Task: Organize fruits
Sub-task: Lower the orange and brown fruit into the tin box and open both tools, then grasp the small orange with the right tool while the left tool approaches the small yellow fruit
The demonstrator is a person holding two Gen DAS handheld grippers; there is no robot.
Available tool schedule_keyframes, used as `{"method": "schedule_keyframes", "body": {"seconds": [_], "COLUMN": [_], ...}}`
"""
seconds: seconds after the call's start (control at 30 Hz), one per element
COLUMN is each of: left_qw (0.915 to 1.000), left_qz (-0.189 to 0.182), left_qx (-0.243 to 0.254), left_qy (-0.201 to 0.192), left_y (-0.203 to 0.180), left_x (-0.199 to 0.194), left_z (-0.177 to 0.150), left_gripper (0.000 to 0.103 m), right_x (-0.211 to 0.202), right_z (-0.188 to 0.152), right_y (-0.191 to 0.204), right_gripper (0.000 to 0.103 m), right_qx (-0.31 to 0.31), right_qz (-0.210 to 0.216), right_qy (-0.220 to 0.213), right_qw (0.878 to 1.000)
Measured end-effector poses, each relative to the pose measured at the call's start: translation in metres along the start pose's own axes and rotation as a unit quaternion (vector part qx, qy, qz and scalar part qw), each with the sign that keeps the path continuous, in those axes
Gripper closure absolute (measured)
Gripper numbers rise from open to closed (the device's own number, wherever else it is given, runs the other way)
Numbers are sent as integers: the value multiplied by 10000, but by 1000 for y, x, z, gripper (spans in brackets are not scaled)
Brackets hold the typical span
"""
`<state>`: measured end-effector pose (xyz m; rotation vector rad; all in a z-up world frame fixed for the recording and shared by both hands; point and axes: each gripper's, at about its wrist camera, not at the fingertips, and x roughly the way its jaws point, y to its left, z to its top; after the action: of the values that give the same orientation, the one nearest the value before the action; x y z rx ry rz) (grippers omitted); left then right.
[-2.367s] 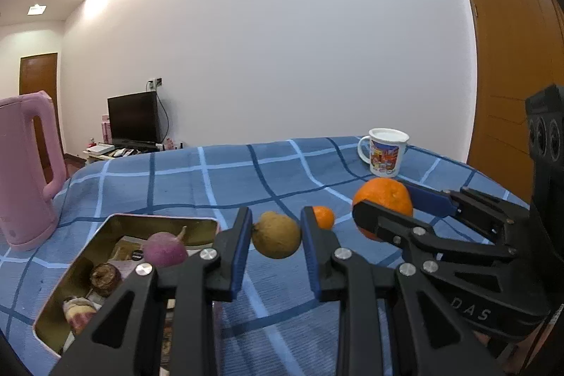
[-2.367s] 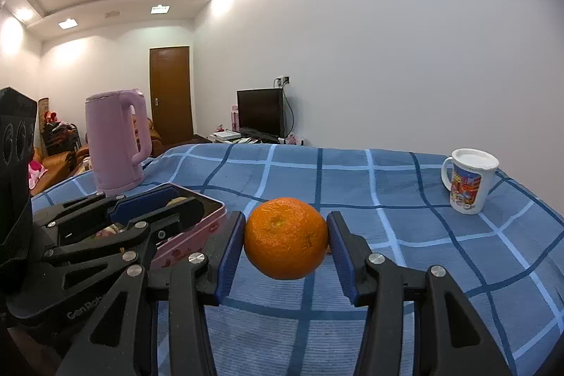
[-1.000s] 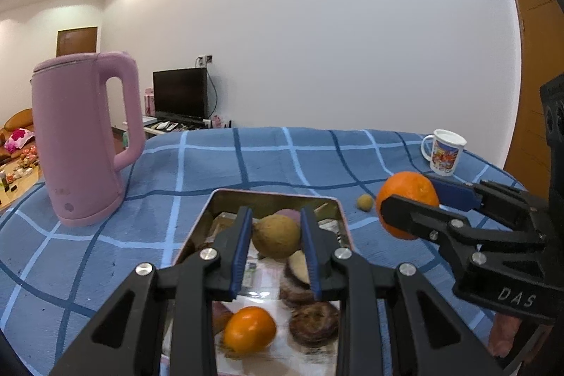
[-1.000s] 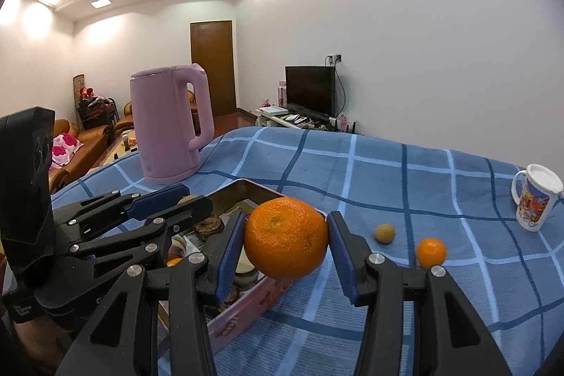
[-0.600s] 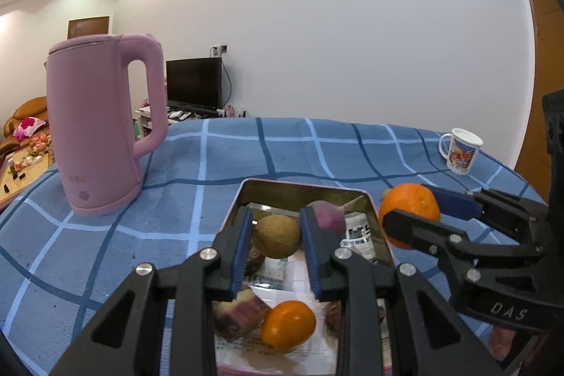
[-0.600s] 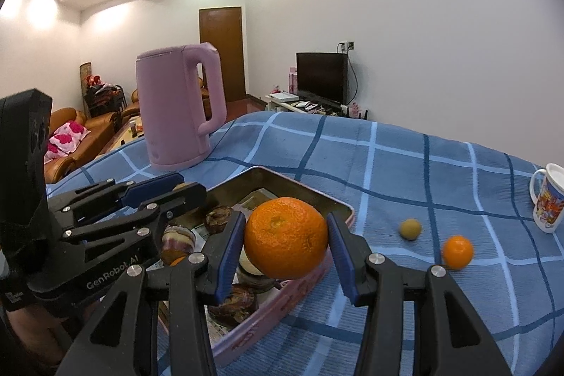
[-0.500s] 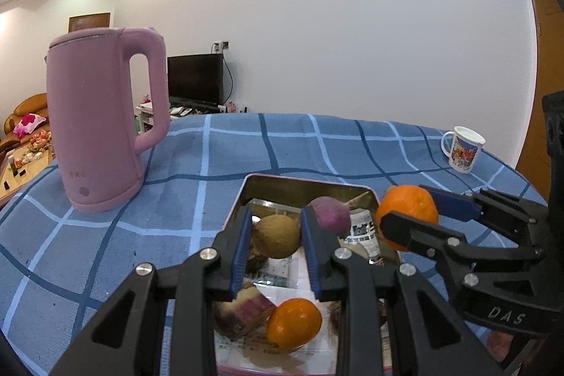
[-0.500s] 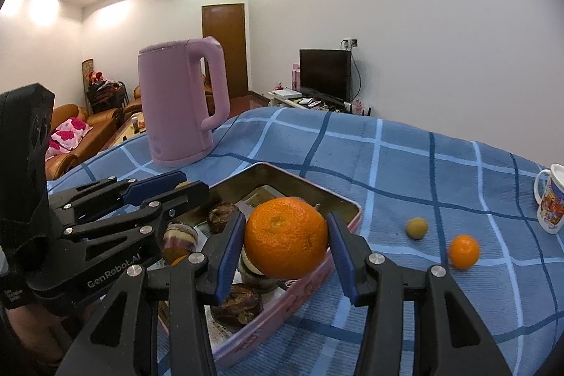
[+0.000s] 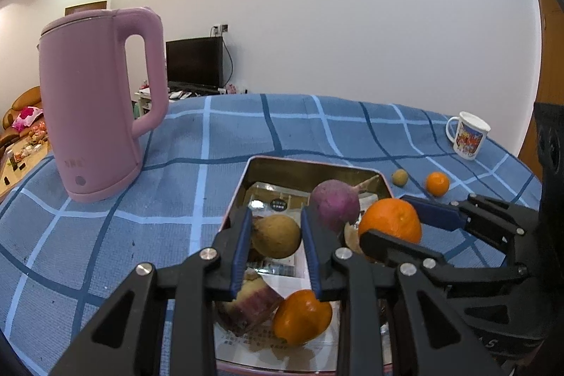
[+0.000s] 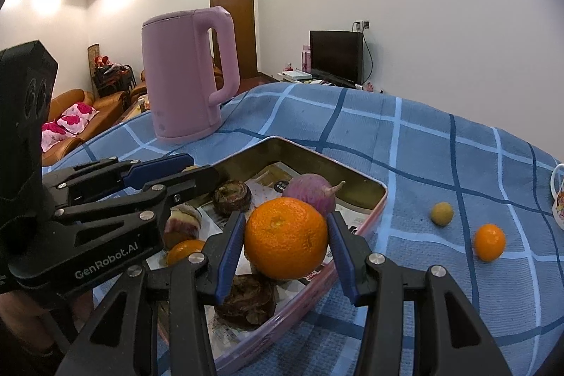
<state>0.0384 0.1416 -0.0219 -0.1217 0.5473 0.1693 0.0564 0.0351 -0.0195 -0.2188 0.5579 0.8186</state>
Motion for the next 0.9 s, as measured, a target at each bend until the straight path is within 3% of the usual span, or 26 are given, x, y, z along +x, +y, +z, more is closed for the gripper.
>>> {"method": "schedule_keyframes", "body": {"seconds": [0.2, 0.3, 0.4, 0.53, 0.73, 0.9], "left_qw": [10000, 9999, 9997, 9979, 9941, 9932], "left_qz": [46, 152, 2, -236, -606, -681], "left_qx": [15, -54, -129, -108, 247, 461], "left_qy": [18, -52, -197, -593, -864, -825], "left_y": [0, 1, 0, -17, -68, -103], "left_x": [-1, -6, -18, -47, -72, -63], "left_z": [-2, -2, 3, 17, 43, 62], "left_gripper": [67, 50, 30, 4, 0, 0], "right_x": [4, 0, -11, -50, -103, -96], "right_z": [0, -1, 1, 9, 28, 28], "right_y": [0, -5, -11, -26, -83, -133], "right_gripper": [52, 50, 45, 44, 31, 28], "right_qx": [19, 110, 201, -18, 209, 772], "right_qz": [59, 42, 54, -352, -1162, -1557], "right_qy": [76, 53, 43, -47, -231, -154], "right_qw": [10000, 9999, 9998, 9994, 9927, 9847]}}
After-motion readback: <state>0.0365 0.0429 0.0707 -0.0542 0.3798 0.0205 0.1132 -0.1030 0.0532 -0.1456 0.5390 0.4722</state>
